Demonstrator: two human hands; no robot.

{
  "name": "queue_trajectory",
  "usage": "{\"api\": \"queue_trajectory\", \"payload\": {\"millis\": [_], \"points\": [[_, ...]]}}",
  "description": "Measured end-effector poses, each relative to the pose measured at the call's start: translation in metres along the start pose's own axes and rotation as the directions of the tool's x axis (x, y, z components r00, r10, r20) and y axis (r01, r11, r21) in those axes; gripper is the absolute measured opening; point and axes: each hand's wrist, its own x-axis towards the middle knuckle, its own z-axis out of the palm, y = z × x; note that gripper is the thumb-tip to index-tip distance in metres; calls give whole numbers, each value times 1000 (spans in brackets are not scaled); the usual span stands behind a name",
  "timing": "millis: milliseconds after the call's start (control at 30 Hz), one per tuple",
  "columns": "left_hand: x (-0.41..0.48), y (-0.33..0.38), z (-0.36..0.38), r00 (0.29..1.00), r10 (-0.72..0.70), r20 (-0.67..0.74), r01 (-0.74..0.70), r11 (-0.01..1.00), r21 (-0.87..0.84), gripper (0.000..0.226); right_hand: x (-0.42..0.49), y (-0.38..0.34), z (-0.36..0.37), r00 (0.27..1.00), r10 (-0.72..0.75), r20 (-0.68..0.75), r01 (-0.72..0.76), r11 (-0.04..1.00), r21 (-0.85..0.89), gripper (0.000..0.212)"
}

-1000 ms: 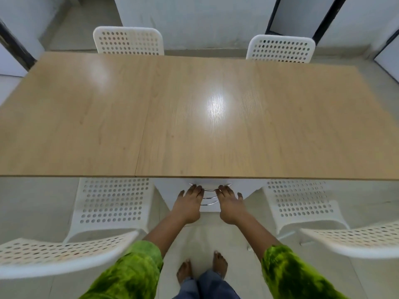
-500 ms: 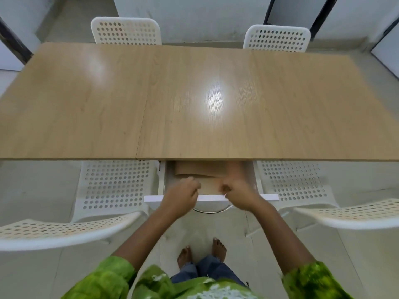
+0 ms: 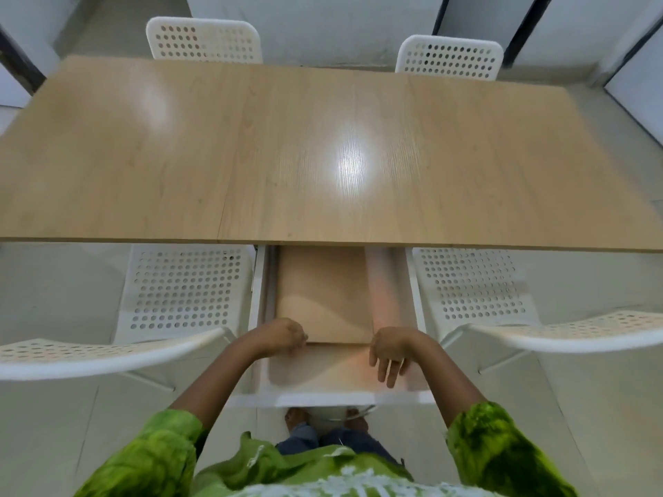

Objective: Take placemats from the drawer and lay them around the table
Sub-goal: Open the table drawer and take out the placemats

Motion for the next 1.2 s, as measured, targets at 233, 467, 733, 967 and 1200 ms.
{"api": "queue_trajectory", "payload": {"millis": [233, 467, 733, 967, 1200], "points": [[26, 5, 4, 868, -30, -496, 66, 996, 56, 69, 24, 7, -10, 867, -94, -489, 171, 979, 114, 36], [40, -6, 14, 852, -411, -325, 137, 774, -618, 83, 46, 0, 6, 906, -6, -424, 198, 890, 411, 39], [22, -4, 1, 954, -220, -204, -61, 521, -851, 58, 39, 15, -5, 906, 25, -423, 260, 755, 602, 43], [-16, -14, -1, 999, -38, 32, 42, 275, -960, 90, -2, 33, -20, 961, -225, -159, 220, 278, 935, 24], [-54, 18, 3, 983, -172, 58, 158, 648, -745, 116, -66, 6, -39, 906, -281, -318, 411, 391, 824, 11]]}}
